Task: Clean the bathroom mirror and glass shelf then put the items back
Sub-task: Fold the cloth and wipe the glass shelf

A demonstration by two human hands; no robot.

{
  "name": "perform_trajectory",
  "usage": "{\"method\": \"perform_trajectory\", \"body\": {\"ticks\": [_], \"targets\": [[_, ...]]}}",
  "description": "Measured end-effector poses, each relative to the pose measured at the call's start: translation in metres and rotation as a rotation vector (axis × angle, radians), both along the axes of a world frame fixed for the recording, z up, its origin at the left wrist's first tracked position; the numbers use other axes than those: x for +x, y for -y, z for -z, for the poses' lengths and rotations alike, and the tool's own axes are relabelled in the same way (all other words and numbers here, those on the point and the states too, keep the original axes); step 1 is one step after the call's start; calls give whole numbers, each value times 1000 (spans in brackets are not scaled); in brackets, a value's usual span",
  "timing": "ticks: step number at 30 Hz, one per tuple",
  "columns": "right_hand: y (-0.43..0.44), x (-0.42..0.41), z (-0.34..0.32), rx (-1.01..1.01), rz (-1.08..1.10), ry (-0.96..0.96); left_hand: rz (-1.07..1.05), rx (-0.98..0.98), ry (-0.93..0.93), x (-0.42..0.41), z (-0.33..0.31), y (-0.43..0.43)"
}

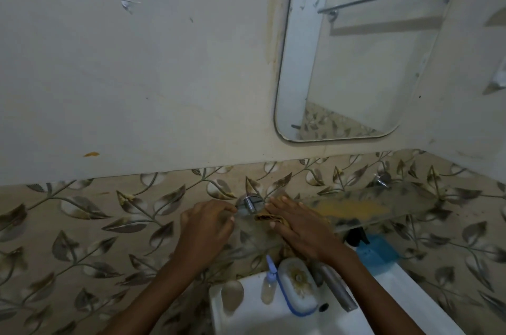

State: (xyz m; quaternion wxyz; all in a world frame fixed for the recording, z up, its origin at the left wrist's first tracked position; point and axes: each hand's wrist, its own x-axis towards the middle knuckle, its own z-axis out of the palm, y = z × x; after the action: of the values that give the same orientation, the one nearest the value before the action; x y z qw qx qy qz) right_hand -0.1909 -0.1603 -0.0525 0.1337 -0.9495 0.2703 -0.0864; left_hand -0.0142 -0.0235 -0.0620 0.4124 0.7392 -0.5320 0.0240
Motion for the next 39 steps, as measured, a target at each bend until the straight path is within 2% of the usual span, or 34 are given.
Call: {"method": "perform_trajectory", "body": {"ticks": [5,10,14,19,24,29,34,39], "targets": [[-5,11,-1,13,76,-9,-40,5,163,-11,10,7],[-11,-2,8,-51,-49,55,-66,17,290,-9,14,10],[-6,-34,12,-114,-91,83,-79,24,292,-7,19,10],[25,-63,7,-68,36,51,-99,20,317,-6,23,10],[41,-43,-4,12,145,-40,-122,52,363,-7,22,11],[26,-22,2,-49,64,17,-125,77,373,-8,22,11],[13,-51,14,-80,-81,107,-129,46,377,-7,21,9],[44,-93,10,-56,60,70,-128,49,386,-7,23,11]]}}
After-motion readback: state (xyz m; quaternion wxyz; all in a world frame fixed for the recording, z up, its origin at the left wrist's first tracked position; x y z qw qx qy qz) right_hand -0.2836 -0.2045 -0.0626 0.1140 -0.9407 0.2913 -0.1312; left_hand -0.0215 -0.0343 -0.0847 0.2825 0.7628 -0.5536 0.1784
